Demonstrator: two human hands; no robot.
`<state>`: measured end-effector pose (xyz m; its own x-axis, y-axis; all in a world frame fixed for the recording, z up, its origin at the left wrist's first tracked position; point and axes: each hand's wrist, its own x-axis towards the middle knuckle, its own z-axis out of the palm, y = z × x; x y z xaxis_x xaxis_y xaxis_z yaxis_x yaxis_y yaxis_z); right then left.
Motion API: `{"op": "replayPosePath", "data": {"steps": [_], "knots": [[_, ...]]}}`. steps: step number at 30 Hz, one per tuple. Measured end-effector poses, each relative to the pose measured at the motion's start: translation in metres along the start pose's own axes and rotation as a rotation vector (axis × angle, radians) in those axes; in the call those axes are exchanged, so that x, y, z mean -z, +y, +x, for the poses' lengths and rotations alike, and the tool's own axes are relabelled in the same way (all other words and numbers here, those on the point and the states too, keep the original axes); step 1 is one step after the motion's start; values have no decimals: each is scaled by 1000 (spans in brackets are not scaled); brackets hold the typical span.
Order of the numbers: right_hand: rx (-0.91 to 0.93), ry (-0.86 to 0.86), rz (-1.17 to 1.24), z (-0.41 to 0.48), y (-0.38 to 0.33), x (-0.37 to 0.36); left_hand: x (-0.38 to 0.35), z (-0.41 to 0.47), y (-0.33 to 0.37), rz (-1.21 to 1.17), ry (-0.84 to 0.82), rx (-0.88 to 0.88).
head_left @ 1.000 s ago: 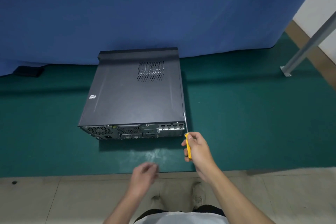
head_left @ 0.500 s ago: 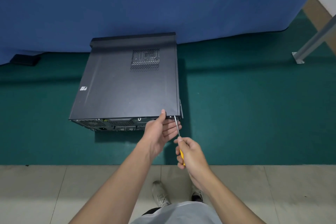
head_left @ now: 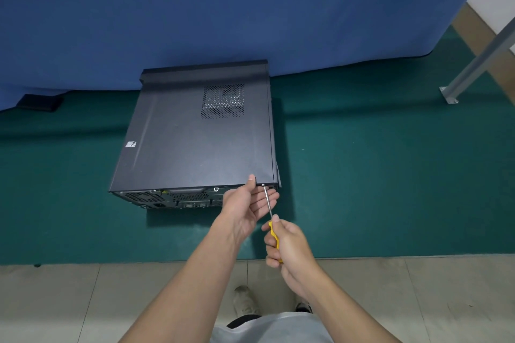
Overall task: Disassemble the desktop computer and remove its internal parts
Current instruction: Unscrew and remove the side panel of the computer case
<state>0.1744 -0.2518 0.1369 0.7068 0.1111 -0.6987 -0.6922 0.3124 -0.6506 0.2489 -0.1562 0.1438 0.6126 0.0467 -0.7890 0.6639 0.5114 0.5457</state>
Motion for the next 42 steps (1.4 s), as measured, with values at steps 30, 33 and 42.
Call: {"op": "replayPosePath", "data": {"steps": [30,33,42], "knots": [[-341,-344,830,13,5,-5,0,1,3,38,9,30],[-303,-243,643,10,-2,-16,0,1,4,31,21,20],[-136,104,134,8,-4,-35,1,4,7,20,8,48]]}}
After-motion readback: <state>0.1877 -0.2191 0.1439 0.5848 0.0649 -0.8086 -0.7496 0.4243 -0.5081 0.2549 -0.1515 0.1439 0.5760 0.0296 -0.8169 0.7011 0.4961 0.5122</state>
